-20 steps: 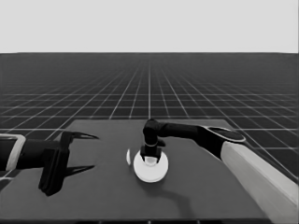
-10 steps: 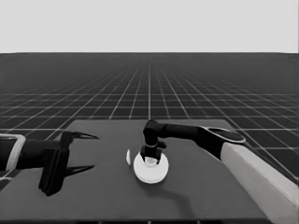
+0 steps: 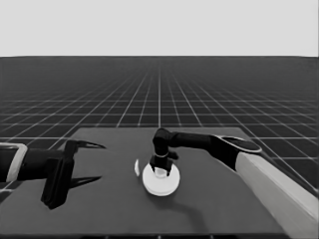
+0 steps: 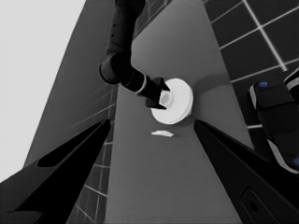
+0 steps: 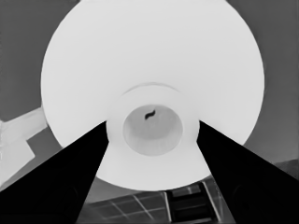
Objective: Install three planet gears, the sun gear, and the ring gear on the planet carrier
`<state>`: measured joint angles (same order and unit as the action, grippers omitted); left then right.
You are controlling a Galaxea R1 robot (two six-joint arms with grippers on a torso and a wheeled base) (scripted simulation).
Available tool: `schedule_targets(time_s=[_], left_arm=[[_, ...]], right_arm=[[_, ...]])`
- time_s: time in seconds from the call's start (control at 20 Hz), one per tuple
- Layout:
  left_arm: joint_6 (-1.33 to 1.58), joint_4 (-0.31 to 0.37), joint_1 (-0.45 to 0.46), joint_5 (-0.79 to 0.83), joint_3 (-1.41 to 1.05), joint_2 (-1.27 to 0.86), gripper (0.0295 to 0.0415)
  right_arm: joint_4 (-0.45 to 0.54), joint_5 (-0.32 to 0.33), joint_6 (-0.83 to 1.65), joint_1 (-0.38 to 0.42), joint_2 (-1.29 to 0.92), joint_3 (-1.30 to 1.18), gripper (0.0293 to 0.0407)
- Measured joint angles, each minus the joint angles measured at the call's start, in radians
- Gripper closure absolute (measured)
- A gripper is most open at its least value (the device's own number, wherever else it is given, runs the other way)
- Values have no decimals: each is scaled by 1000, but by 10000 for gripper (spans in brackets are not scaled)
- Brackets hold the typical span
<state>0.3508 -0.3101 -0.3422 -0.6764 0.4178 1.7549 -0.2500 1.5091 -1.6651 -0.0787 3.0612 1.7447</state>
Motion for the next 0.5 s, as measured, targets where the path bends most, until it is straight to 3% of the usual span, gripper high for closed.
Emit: schedule_targets(time_s=[0.5], left_arm=[[0, 0, 0, 0, 0, 0, 326]], right_arm=[[0, 0, -87, -1, 0, 0, 352]])
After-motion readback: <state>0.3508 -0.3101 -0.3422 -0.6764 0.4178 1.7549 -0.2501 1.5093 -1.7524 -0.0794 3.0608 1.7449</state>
